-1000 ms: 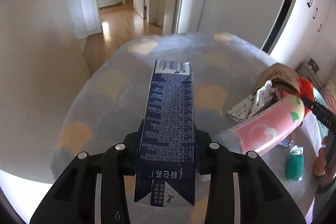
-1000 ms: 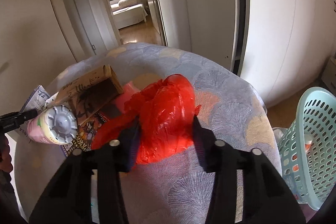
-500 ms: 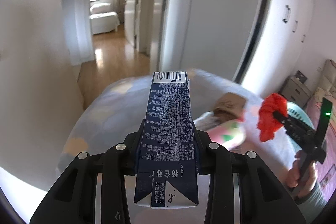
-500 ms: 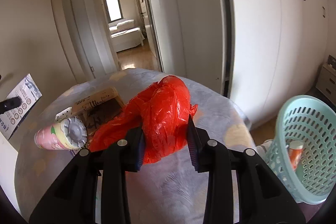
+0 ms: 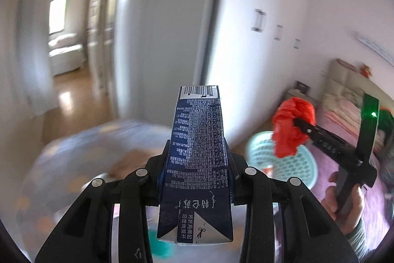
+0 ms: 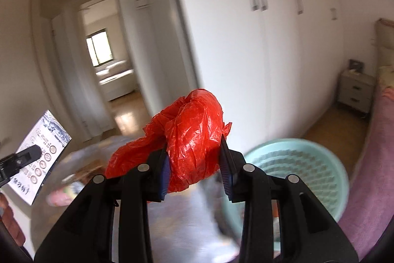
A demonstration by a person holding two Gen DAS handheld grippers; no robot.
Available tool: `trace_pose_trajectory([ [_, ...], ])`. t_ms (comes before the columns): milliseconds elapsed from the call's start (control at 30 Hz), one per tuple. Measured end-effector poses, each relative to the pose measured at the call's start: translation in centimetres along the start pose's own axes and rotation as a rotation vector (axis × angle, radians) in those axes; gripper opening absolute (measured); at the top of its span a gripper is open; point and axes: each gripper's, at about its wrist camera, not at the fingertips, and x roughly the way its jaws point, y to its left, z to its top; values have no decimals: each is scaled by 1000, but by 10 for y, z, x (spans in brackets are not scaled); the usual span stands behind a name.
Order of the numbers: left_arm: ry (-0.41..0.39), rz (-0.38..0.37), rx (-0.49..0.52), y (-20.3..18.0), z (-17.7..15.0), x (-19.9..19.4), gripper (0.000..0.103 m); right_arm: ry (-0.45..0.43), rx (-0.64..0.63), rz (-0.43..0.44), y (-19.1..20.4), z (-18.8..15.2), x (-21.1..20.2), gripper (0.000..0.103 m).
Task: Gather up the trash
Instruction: 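Carry the carton and red bag to the teal basket and release them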
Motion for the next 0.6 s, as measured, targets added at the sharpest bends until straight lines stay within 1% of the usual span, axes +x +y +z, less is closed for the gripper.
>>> trace_pose_trajectory([
  [67,6,-16,27,-23,1,15,35,-3,18,-45,-21,3,-5,32],
  [100,9,-16,38,-39,2,26,35,2,39,-53,-33,3,-6,32],
  [167,21,-26,43,-54,0,40,35,19,100,-68,-61,3,-10,32],
  [300,88,-101,35,-92,-4,84,35,34,139,-184,-108,-2,-7,32],
  [400,140,-151,23,-114,-11,116,35,66,192,-228,-140,-12,3,32],
  [500,202,-175,20,-136,-19,157,35,100,215,-279,-164,-19,11,32],
  [600,248,-179,20,-149,-29,187,35,143,231,-307,-182,-29,25,33],
])
